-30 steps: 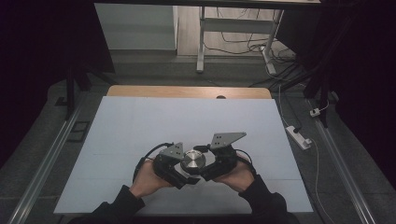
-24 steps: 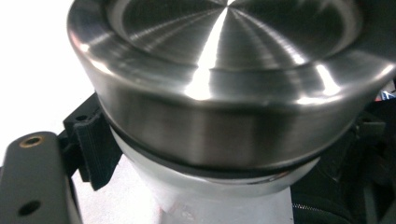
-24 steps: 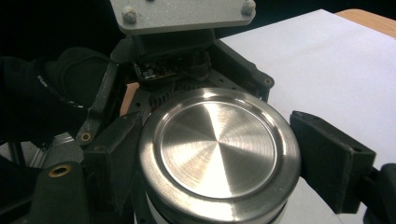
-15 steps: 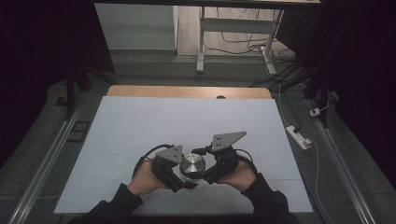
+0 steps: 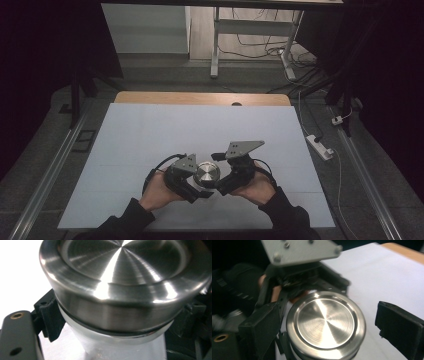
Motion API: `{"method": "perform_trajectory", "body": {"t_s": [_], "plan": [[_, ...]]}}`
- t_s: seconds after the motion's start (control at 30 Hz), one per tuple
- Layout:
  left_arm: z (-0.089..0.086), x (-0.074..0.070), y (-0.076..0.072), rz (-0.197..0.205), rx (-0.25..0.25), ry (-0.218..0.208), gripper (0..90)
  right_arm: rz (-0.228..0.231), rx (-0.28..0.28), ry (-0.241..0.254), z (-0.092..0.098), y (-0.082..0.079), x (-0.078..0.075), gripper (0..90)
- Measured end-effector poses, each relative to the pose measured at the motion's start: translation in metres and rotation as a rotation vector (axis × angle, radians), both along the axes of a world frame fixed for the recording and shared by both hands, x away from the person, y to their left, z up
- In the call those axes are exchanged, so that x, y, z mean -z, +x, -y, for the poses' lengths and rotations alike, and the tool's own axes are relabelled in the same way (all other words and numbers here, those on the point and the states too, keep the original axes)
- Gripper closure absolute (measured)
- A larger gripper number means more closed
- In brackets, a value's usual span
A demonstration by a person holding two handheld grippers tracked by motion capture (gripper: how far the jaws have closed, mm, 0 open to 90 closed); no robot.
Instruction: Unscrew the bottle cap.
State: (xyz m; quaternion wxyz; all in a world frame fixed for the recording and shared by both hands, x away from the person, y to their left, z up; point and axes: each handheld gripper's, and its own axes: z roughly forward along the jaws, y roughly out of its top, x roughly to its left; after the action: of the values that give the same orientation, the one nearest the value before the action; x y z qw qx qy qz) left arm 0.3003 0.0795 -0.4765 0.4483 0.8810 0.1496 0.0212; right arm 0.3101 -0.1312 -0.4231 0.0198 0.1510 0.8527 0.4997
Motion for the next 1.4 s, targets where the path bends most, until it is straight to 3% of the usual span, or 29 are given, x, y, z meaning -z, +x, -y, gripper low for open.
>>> {"method": "perform_trajectory", "body": {"t_s": [0.1, 0.23, 0.33, 0.47, 0.57, 0.67, 0.83, 0.9, 1.3, 1.4], "plan": [[0.001, -0.001, 0.000, 0.007, -0.065, 0.009, 15.1, 0.017, 0.102, -0.018, -0.005, -0.004, 0.001, 6.5], [0.003, -0.003, -0.003, 0.017, -0.125, 0.014, 15.1, 0.055, 0.182, -0.039, -0.013, -0.009, 0.006, 7.1], [0.004, -0.004, -0.004, 0.014, -0.160, 0.012, 15.1, 0.069, 0.212, -0.052, -0.016, -0.010, 0.009, 9.9], [0.004, -0.005, -0.004, 0.014, -0.158, 0.012, 15.0, 0.078, 0.202, -0.035, -0.018, -0.013, 0.010, 17.6], [0.003, -0.006, -0.004, 0.012, -0.120, 0.010, 15.1, 0.074, 0.172, -0.045, -0.016, -0.013, 0.008, 17.9], [0.001, -0.007, -0.004, 0.009, -0.068, 0.006, 15.1, 0.061, 0.108, -0.043, -0.013, -0.010, 0.006, 17.9], [-0.001, -0.009, -0.004, -0.013, 0.019, -0.025, 15.1, -0.005, -0.033, 0.021, -0.003, -0.001, 0.005, 18.0], [-0.001, -0.009, -0.004, -0.017, 0.052, -0.026, 15.1, -0.009, -0.072, 0.032, -0.001, 0.000, 0.005, 18.0], [-0.004, -0.010, -0.005, -0.015, 0.163, -0.039, 15.1, 0.037, -0.189, 0.019, -0.001, -0.004, 0.002, 18.0], [-0.004, -0.011, -0.006, -0.005, 0.155, -0.033, 15.1, 0.054, -0.208, 0.017, 0.000, -0.005, 0.001, 17.6]]}}
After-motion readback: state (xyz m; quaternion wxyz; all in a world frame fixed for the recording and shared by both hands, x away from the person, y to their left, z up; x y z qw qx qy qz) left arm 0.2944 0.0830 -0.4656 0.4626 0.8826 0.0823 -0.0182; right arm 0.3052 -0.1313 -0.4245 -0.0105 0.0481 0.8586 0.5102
